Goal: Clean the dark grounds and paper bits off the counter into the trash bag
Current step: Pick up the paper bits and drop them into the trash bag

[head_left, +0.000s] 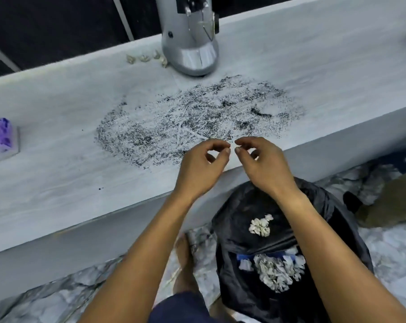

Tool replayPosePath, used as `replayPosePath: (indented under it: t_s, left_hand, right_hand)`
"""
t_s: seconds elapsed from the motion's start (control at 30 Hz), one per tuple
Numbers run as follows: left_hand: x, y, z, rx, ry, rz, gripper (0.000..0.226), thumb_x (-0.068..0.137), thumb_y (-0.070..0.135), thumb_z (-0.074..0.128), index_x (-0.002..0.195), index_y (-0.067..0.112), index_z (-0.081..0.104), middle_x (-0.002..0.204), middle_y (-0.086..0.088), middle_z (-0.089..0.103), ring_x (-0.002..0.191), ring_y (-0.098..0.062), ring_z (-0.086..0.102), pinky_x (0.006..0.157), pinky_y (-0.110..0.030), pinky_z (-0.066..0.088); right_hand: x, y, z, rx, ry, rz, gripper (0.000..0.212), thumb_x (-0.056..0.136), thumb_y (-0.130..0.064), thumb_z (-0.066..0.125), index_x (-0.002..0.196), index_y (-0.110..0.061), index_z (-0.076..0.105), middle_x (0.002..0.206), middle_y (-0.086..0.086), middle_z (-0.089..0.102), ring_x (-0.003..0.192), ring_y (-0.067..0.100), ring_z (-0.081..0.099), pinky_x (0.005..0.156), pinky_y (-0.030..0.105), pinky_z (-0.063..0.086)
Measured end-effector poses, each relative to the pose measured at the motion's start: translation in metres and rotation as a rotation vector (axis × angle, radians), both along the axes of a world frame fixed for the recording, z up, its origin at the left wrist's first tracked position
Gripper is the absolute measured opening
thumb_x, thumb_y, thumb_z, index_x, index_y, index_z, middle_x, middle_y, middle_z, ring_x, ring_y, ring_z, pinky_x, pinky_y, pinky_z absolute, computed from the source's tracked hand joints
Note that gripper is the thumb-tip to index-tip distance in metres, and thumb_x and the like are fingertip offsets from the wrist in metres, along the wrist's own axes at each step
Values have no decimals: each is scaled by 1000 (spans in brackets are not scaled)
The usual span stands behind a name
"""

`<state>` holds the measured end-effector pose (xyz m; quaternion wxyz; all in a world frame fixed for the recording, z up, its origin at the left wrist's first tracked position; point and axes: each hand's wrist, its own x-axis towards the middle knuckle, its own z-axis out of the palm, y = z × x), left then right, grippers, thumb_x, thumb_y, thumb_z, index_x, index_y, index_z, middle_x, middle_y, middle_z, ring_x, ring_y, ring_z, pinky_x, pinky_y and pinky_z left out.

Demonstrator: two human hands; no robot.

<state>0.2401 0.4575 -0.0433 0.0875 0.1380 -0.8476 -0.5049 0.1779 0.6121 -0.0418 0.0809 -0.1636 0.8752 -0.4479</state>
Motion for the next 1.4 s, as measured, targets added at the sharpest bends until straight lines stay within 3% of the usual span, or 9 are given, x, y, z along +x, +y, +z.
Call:
replayPosePath:
  t_s: [0.07, 0.3, 0.5, 0.7, 0.83, 0.97, 1.07, 1.17, 1.4]
  left_hand:
    - [-14, -35, 20, -47, 25, 26, 16, 91, 39, 61, 103, 34, 71, 97, 24, 69, 84, 4, 64, 71, -25, 56]
    - [-64, -178, 46, -195, 41, 164, 20, 91, 42, 62, 108, 34, 69, 100, 20, 69, 75, 7, 60, 69, -21, 49]
    - [-120, -302, 25, -293, -1, 239, 28, 90, 43, 59, 115, 32, 66, 110, 15, 67, 78, -8, 66, 79, -31, 54]
    - [-187, -384, -15, -399, -133, 204, 41, 90, 37, 63, 129, 25, 56, 131, -1, 58, 118, -18, 56, 89, -28, 43]
    - [-231, -407, -30, -466, -152, 193, 52, 89, 38, 62, 137, 27, 45, 140, -4, 49, 117, -24, 56, 87, -29, 41]
    - [-265, -423, -44, -653, -196, 133, 60, 88, 47, 60, 141, 30, 37, 146, -2, 41, 111, -29, 60, 85, -37, 46]
    - [-278, -433, -52, -803, -148, 21, 57, 89, 48, 57, 140, 34, 37, 139, -2, 45, 110, -28, 58, 82, -40, 48]
    - [-283, -438, -60, -882, -96, -54, 36, 96, 43, 45, 128, 28, 49, 121, -4, 52, 95, -29, 61, 70, -35, 46]
    - [-281, -426, -62, -925, -176, 33, 24, 100, 32, 33, 91, 13, 44, 88, -10, 64, 69, -33, 53, 59, -36, 36]
  right_hand:
    - [-14, -26, 20, -27, 41, 26, 26, 94, -34, 62, 117, -26, 68, 106, -11, 67, 82, -2, 60, 77, 20, 48]
    - [-69, -126, 48, -46, 110, 104, 28, 94, -32, 62, 120, -23, 67, 105, -9, 67, 75, 0, 60, 76, 24, 49]
    - [-121, -237, 26, -10, 112, 154, 30, 95, -29, 61, 124, -25, 64, 111, -6, 64, 69, 0, 56, 76, 25, 49]
    - [-172, -348, -14, 108, 112, 181, 45, 96, -23, 56, 140, -20, 48, 144, 2, 42, 118, 22, 56, 101, 39, 46]
    - [-206, -403, -35, 245, 133, 166, 52, 97, -23, 51, 147, -20, 33, 153, 8, 24, 110, 34, 59, 83, 40, 48]
    - [-239, -441, -43, 351, 231, 88, 51, 94, -15, 53, 141, -16, 32, 146, 15, 26, 103, 39, 57, 68, 37, 40]
    - [-254, -459, -46, 450, 283, 83, 50, 92, -8, 52, 139, -14, 36, 138, 14, 34, 107, 36, 54, 68, 35, 34]
    - [-261, -468, -52, 557, 338, 125, 37, 96, -7, 45, 133, -10, 44, 131, 13, 41, 113, 34, 51, 71, 34, 33]
    - [-257, -460, -56, 608, 426, 201, 25, 97, -7, 44, 122, -7, 43, 119, 15, 53, 100, 31, 60, 65, 34, 34]
